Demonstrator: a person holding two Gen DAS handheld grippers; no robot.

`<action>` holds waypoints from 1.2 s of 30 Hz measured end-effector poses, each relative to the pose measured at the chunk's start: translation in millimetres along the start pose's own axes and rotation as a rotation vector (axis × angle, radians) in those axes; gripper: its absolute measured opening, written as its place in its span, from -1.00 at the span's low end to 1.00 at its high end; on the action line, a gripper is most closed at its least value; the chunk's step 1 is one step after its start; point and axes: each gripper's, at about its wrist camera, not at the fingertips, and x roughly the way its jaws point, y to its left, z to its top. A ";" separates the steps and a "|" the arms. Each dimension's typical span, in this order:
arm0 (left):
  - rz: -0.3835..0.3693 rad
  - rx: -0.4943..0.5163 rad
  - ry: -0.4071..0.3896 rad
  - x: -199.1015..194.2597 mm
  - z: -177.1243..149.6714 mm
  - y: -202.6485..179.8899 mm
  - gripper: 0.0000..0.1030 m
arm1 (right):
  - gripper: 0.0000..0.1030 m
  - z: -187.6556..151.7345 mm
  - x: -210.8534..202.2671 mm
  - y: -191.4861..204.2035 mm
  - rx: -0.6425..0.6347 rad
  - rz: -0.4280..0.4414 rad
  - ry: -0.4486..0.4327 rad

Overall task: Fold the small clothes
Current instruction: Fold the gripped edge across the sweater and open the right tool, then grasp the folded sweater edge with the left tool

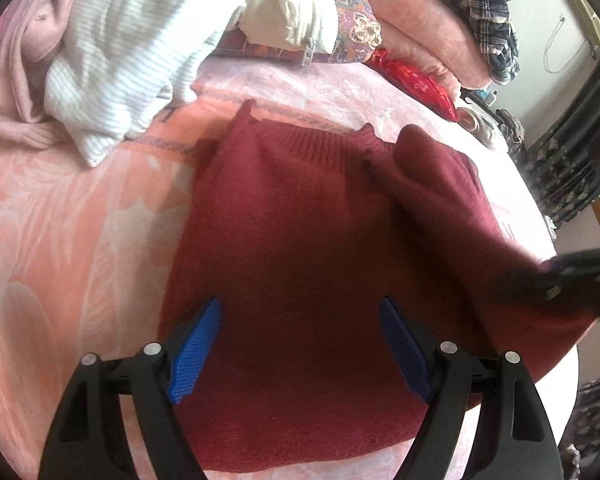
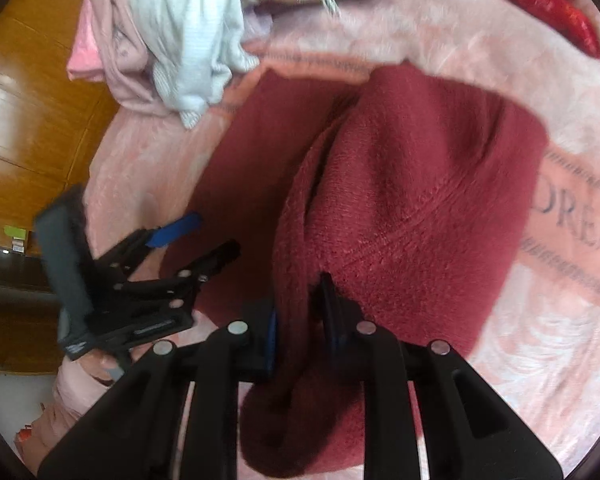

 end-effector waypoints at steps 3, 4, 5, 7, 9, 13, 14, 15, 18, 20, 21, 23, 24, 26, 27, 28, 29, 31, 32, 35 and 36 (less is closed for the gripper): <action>0.000 -0.002 0.004 0.7 -1.5 0.4 0.58 | -0.64 -3.1 21.0 -12.0 0.039 0.010 0.019; 0.001 0.000 0.005 0.6 -2.0 -0.1 0.58 | -0.63 -4.5 25.9 -16.3 0.052 0.021 0.020; 0.003 0.003 0.005 0.8 -2.1 -0.6 0.58 | -0.60 -6.1 29.4 -18.9 0.060 0.036 0.025; 0.005 0.007 0.007 1.4 -1.6 -2.9 0.59 | -0.48 -5.8 30.5 -19.1 0.058 0.073 0.017; -0.002 0.008 0.009 2.2 -0.1 -5.9 0.59 | -0.22 -9.2 21.1 -23.2 0.078 0.155 0.005; -0.039 0.005 0.021 3.4 1.0 -14.8 0.59 | -0.23 -17.7 3.1 -27.1 0.078 0.213 -0.020; -0.048 0.004 0.026 4.2 1.2 -16.7 0.59 | -0.25 -23.1 -2.5 -30.2 0.081 0.216 -0.023; -0.060 0.004 0.035 5.8 1.3 -21.4 0.59 | -0.29 -26.1 -6.3 -32.2 0.080 0.220 -0.024; -0.083 0.016 0.052 10.4 1.9 -33.6 0.59 | -0.30 -39.4 -18.9 -44.7 0.101 0.220 -0.034; -0.100 0.023 0.064 13.2 2.9 -43.1 0.60 | -0.30 -46.3 -26.3 -52.2 0.104 0.202 -0.041; -0.105 0.025 0.067 14.0 3.0 -47.3 0.65 | -0.30 -50.8 -30.1 -56.7 0.104 0.187 -0.045; -0.108 0.036 0.082 18.6 5.0 -57.5 0.70 | -0.30 -56.2 -35.2 -65.1 0.110 0.180 -0.046; -0.105 0.039 0.086 20.8 5.8 -61.7 0.71 | -0.30 -59.5 -38.7 -69.9 0.115 0.169 -0.053; -0.084 0.047 0.099 26.8 7.1 -68.7 0.74 | -0.30 -64.3 -44.1 -76.4 0.113 0.157 -0.065; -0.079 0.045 0.107 30.7 7.2 -71.2 0.74 | -0.30 -66.8 -47.0 -80.6 0.117 0.158 -0.073; -0.080 0.043 0.119 33.9 6.9 -72.9 0.74 | -0.30 -69.2 -49.2 -84.8 0.125 0.166 -0.077; -0.085 0.038 0.132 36.7 6.8 -73.8 0.74 | -0.30 -71.3 -50.8 -89.2 0.132 0.176 -0.081; -0.104 0.020 0.149 41.4 5.6 -77.3 0.74 | -0.30 -74.1 -51.7 -95.1 0.135 0.171 -0.085; -0.109 0.016 0.151 42.7 5.5 -79.6 0.75 | -0.30 -75.8 -51.0 -98.3 0.137 0.169 -0.084; -0.150 0.002 0.170 47.2 6.7 -86.6 0.75 | -0.30 -79.4 -46.5 -105.4 0.149 0.185 -0.074; -0.178 -0.010 0.187 49.6 6.8 -89.3 0.74 | -0.30 -80.5 -46.0 -106.6 0.150 0.185 -0.074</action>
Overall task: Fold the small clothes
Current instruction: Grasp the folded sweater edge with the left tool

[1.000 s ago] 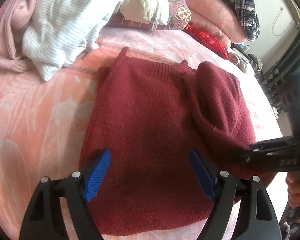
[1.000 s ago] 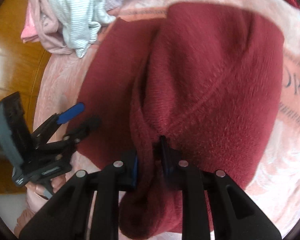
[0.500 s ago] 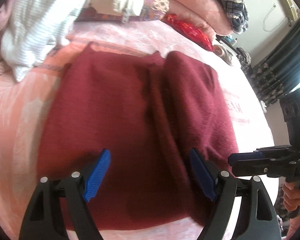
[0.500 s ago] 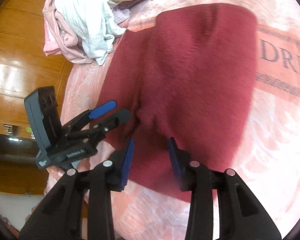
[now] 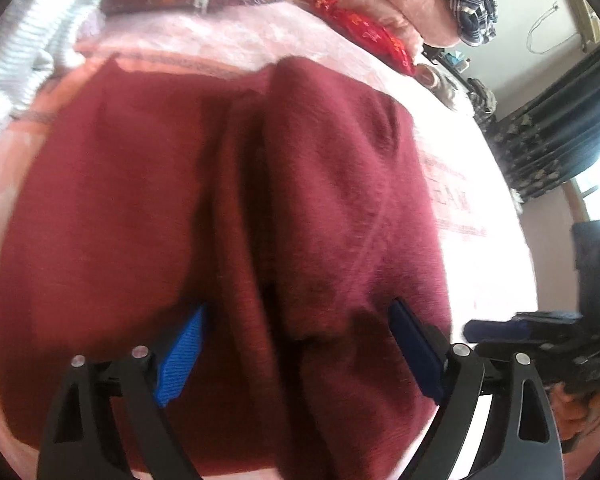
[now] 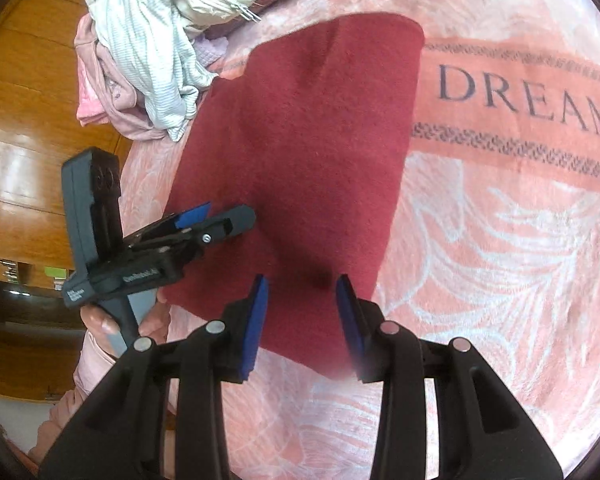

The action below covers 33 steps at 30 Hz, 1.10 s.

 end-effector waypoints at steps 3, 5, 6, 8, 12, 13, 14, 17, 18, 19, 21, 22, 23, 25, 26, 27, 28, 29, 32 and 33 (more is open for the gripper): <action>-0.054 -0.025 0.024 6.0 0.7 -2.7 0.51 | -0.30 -1.4 1.7 -2.7 -0.003 -0.001 0.001; -0.048 -0.024 0.031 9.1 0.4 -4.7 0.33 | -0.30 -2.4 2.2 -4.6 -0.005 -0.002 0.003; -0.048 -0.020 0.026 9.1 -0.3 -5.8 0.03 | -0.30 -2.6 2.7 -4.5 -0.007 -0.005 0.002; -0.046 -0.009 0.019 7.6 -1.4 -7.6 -0.22 | -0.30 -3.8 3.5 -5.7 -0.013 -0.013 0.002; -0.044 0.001 0.000 4.5 -1.8 -7.3 -0.46 | -0.30 -5.7 9.3 -9.7 -0.005 -0.018 0.015; -0.039 0.008 -0.006 3.8 -3.5 -8.7 -0.48 | -0.30 -6.4 10.1 -10.6 -0.004 -0.020 0.019; -0.033 0.016 -0.014 3.2 -4.7 -10.5 -0.50 | -0.30 -6.7 11.5 -11.0 -0.003 -0.022 0.022; -0.025 0.033 -0.038 0.3 -7.0 -14.0 -0.57 | -0.30 -5.8 13.7 -11.1 0.004 -0.023 0.027; -0.033 0.026 -0.047 -2.1 -7.5 -13.0 -0.59 | -0.30 -5.5 13.4 -11.7 0.006 -0.023 0.027; -0.043 0.017 -0.053 -4.7 -8.0 -11.0 -0.60 | -0.30 -5.2 12.9 -12.0 0.007 -0.022 0.026; -0.075 0.000 -0.074 -12.5 -8.3 -6.0 -0.64 | -0.30 -4.0 11.4 -12.9 0.010 -0.021 0.021; -0.091 -0.003 -0.084 -17.4 -8.0 -3.9 -0.64 | -0.30 -3.4 11.1 -13.2 0.012 -0.018 0.019; -0.099 -0.002 -0.089 -19.9 -6.9 -2.8 -0.65 | -0.30 -2.7 10.7 -13.6 0.015 -0.016 0.017; -0.109 0.000 -0.101 -27.1 -5.5 -0.8 -0.65 | -0.30 -1.8 10.9 -13.9 0.018 -0.010 0.016; -0.113 0.001 -0.107 -30.5 -5.4 0.2 -0.66 | -0.30 -1.7 10.9 -14.1 0.018 -0.007 0.017; -0.119 0.003 -0.112 -34.3 -5.3 1.0 -0.66 | -0.30 -1.6 11.2 -14.0 0.016 -0.007 0.017; -0.121 0.004 -0.116 -37.1 -5.2 1.6 -0.66 | -0.30 -1.8 11.0 -13.7 0.014 -0.006 0.017; -0.124 0.007 -0.120 -40.4 -4.9 2.4 -0.66 | -0.30 -1.1 11.8 -12.3 0.010 -0.005 0.017; -0.137 0.010 -0.134 -51.6 -4.5 6.6 -0.67 | -0.30 0.7 13.2 -8.2 -0.001 0.012 0.019; -0.141 0.011 -0.143 -57.2 -3.6 8.0 -0.67 | -0.30 1.1 13.0 -6.6 -0.006 0.014 0.017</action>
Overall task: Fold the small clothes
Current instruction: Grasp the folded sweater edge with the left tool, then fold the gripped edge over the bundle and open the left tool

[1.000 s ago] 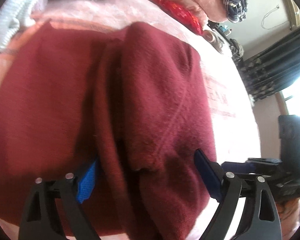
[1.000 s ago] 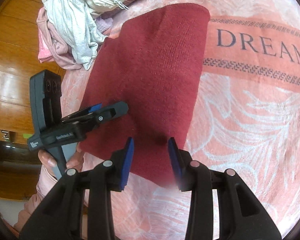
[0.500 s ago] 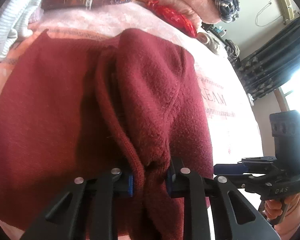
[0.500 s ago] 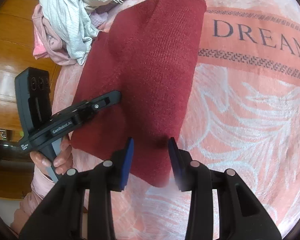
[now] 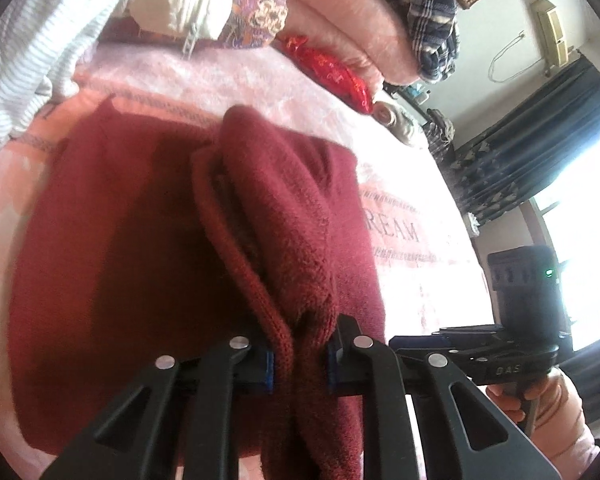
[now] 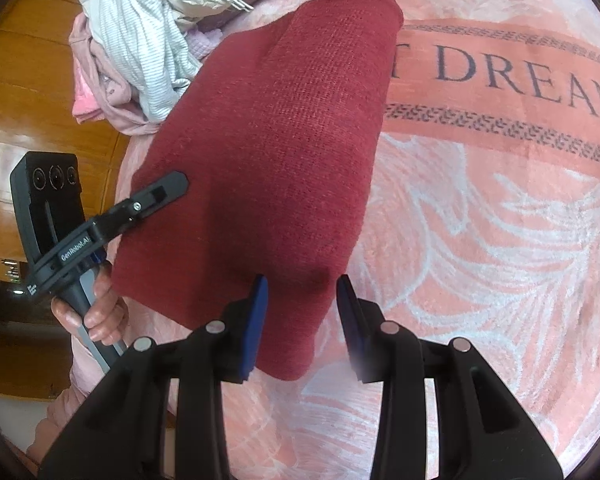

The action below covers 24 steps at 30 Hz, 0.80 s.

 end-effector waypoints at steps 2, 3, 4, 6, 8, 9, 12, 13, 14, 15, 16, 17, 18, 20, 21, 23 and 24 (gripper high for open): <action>-0.006 0.004 -0.018 -10.6 2.1 2.3 -0.67 | -0.30 1.4 0.0 3.8 -0.009 0.018 -0.001; -0.011 0.006 -0.029 -16.8 3.8 3.4 -0.67 | -0.30 2.2 0.0 5.8 -0.015 0.022 -0.002; -0.015 0.010 -0.036 -21.0 5.2 4.2 -0.67 | -0.30 2.5 0.3 7.9 -0.024 0.022 -0.003; -0.018 0.016 -0.045 -31.1 6.8 6.7 -0.67 | -0.30 3.3 2.8 12.0 -0.036 0.024 0.001; -0.021 0.018 -0.052 -38.0 8.0 8.7 -0.67 | -0.30 3.4 7.0 15.0 -0.044 0.028 0.009; -0.023 0.022 -0.058 -42.5 9.0 9.8 -0.67 | -0.30 3.2 8.5 15.6 -0.046 0.027 0.012; -0.029 0.028 -0.071 -53.1 14.3 12.2 -0.67 | -0.30 3.3 15.8 18.6 -0.059 0.024 0.027; -0.032 0.029 -0.078 -58.3 15.5 13.7 -0.67 | -0.30 2.9 17.2 19.3 -0.062 0.027 0.031; -0.033 0.028 -0.086 -64.6 16.8 16.1 -0.67 | -0.30 3.1 18.8 20.4 -0.064 0.029 0.034; -0.034 0.026 -0.093 -68.2 17.9 17.5 -0.67 | -0.30 2.7 20.8 21.7 -0.068 0.032 0.038; -0.037 0.023 -0.102 -74.5 18.1 21.1 -0.67 | -0.30 2.9 22.2 23.2 -0.072 0.034 0.041; -0.037 0.020 -0.110 -79.1 18.2 23.9 -0.67 | -0.30 3.5 23.6 24.7 -0.074 0.033 0.043; -0.035 0.015 -0.121 -85.7 18.4 28.7 -0.67 | -0.30 3.7 25.0 26.5 -0.076 0.036 0.045; -0.031 0.000 -0.134 -95.7 16.9 40.1 -0.67 | -0.30 5.5 28.9 31.7 -0.078 0.041 0.048; -0.031 -0.016 -0.140 -100.8 16.1 48.1 -0.67 | -0.28 6.0 30.5 33.5 -0.081 0.042 0.050; -0.036 -0.051 -0.142 -106.9 14.7 62.9 -0.67 | -0.27 5.9 33.8 36.3 -0.086 0.041 0.054; -0.037 -0.068 -0.139 -108.9 12.4 71.6 -0.67 | -0.27 5.7 35.6 37.4 -0.088 0.041 0.059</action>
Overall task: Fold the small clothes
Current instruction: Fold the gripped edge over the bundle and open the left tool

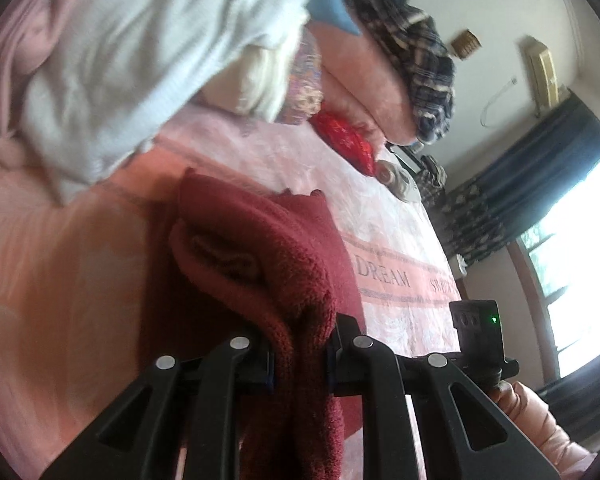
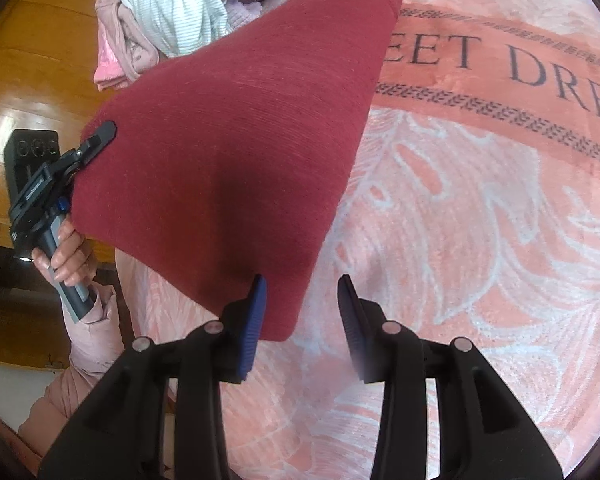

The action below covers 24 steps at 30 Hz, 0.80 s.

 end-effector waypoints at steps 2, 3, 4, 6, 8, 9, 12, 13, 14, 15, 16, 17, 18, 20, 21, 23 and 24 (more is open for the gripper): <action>-0.002 -0.019 0.007 -2.7 -2.7 11.4 -0.67 | -0.27 0.5 3.9 3.1 -0.005 0.003 0.007; 0.001 -0.023 0.012 -2.8 -5.3 18.0 -0.67 | -0.27 0.9 5.9 5.3 -0.009 0.003 0.010; 0.004 -0.027 0.017 -2.5 -7.3 23.4 -0.67 | -0.27 1.9 9.2 7.9 -0.014 0.004 0.015; 0.006 -0.038 0.030 1.9 -11.1 33.7 -0.67 | -0.23 3.9 14.2 11.9 -0.015 0.004 0.023; -0.004 -0.048 0.051 8.5 -13.7 42.2 -0.66 | -0.16 5.0 20.7 14.7 -0.014 0.005 0.032; -0.005 -0.050 0.057 11.8 -15.0 45.1 -0.66 | -0.13 5.6 23.1 16.1 -0.015 0.007 0.035; -0.005 -0.054 0.084 21.9 -21.6 50.5 -0.65 | 0.03 8.0 29.0 20.5 -0.012 0.013 0.048; -0.005 -0.056 0.095 25.4 -24.6 52.1 -0.65 | 0.11 4.7 27.8 17.3 -0.012 0.016 0.050; -0.006 -0.058 0.104 28.3 -27.4 53.3 -0.65 | 0.20 1.0 26.7 14.4 -0.012 0.016 0.052; -0.003 -0.060 0.117 32.2 -30.7 54.8 -0.64 | 0.22 0.6 28.5 15.0 -0.013 0.010 0.056; 0.001 -0.059 0.126 35.0 -33.7 56.1 -0.64 | 0.23 -0.1 30.7 14.5 -0.013 0.003 0.063; 0.008 -0.059 0.134 38.8 -36.6 57.9 -0.63 | 0.25 -1.3 32.4 13.3 -0.009 0.001 0.066; 0.013 -0.059 0.139 40.7 -38.7 59.2 -0.62 | 0.28 -2.3 35.8 11.5 -0.001 0.003 0.074; 0.021 -0.062 0.146 44.5 -41.1 62.4 -0.61 | 0.28 -4.0 43.8 7.4 0.014 0.000 0.094; 0.026 -0.060 0.147 45.9 -42.2 63.9 -0.60 | 0.28 -5.7 48.5 5.6 0.018 -0.004 0.105; 0.037 -0.045 0.150 48.6 -43.6 64.3 -0.59 | 0.31 -6.8 57.2 3.9 0.031 0.000 0.118; 0.043 -0.038 0.152 50.1 -43.1 64.2 -0.58 | 0.31 -7.0 60.4 2.8 0.035 0.002 0.118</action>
